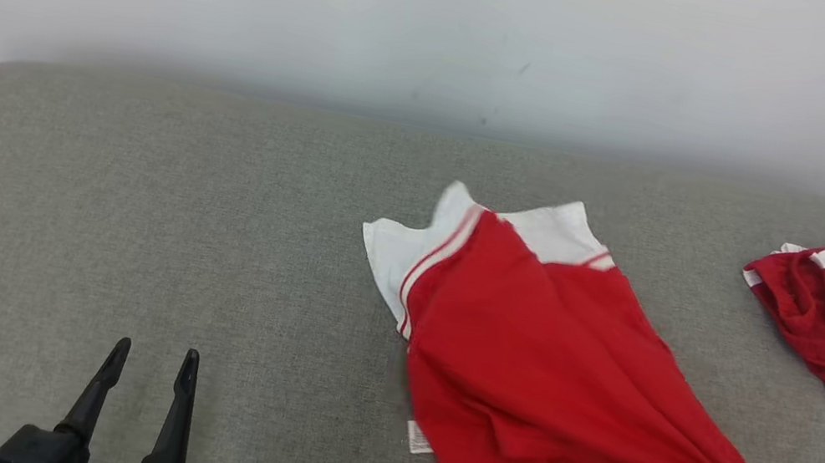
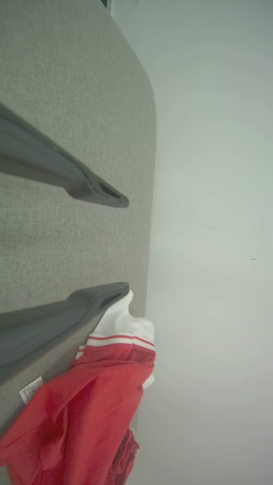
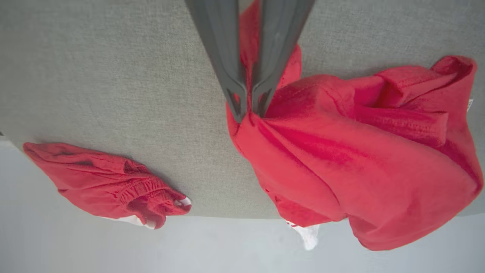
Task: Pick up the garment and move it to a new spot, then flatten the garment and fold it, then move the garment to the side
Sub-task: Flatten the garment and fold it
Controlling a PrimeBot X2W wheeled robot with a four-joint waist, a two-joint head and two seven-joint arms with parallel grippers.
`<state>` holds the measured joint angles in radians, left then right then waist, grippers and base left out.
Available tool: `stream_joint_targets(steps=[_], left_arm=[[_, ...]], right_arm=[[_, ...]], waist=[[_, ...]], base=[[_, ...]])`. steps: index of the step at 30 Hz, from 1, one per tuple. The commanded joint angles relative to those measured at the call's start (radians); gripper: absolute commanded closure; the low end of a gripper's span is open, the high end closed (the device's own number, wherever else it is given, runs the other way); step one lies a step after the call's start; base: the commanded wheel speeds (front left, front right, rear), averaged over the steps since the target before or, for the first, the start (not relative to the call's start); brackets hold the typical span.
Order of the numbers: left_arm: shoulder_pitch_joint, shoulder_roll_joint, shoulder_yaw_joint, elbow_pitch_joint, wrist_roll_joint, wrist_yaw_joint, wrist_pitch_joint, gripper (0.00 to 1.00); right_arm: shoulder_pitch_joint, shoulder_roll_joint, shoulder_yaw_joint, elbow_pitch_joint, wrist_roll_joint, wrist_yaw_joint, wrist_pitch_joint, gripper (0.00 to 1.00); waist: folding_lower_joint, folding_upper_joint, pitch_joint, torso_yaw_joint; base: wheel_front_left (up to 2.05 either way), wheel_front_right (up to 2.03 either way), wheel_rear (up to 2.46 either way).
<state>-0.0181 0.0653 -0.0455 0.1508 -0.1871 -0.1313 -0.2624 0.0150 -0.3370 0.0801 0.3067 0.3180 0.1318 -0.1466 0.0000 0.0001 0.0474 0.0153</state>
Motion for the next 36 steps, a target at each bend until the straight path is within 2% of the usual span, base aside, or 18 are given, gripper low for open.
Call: stream_joint_targets(steps=[1,7,8,9,22,27,36], left_arm=[[0.017,0.004,0.000,-0.001,-0.012,0.001,-0.003,0.00],[0.019,0.008,0.000,0.001,-0.016,0.001,-0.003,0.00],[0.019,0.008,-0.001,0.001,-0.017,0.001,-0.003,0.00],[0.019,0.008,0.000,0.002,-0.017,0.001,-0.003,0.00],[0.002,0.013,-0.011,0.014,-0.017,0.001,-0.003,0.00],[-0.047,0.025,-0.033,0.021,-0.028,0.001,-0.003,0.00],[-0.225,0.061,-0.154,0.108,-0.051,0.001,-0.003,0.00]], right_arm=[[0.033,-0.001,-0.020,-0.029,-0.004,-0.002,0.017,1.00],[0.114,0.037,-0.083,-0.128,-0.035,-0.002,0.066,0.98],[0.116,0.047,-0.086,-0.143,-0.042,-0.002,0.062,0.54],[0.117,0.056,-0.083,-0.155,-0.046,-0.002,0.062,0.00],[0.075,0.132,-0.052,-0.237,-0.078,-0.002,-0.046,0.00],[0.053,0.181,-0.018,-0.212,-0.082,-0.002,-0.086,0.00],[0.000,0.233,0.034,-0.136,-0.075,-0.002,-0.113,0.00]], waist=[[0.0000,-0.0001,0.001,-0.003],[0.0000,-0.0001,0.007,0.004],[0.0000,-0.0001,0.007,0.005],[0.0000,-0.0001,0.008,0.006],[0.0000,-0.0001,0.002,0.007],[0.0000,-0.0001,0.013,-0.021],[0.0000,-0.0001,0.055,-0.102]], base=[[0.00,0.00,0.00],[0.00,0.00,0.00],[0.00,0.00,0.00],[0.00,0.00,0.00],[0.00,0.00,0.00],[0.00,0.00,0.00],[0.00,0.00,0.00]])
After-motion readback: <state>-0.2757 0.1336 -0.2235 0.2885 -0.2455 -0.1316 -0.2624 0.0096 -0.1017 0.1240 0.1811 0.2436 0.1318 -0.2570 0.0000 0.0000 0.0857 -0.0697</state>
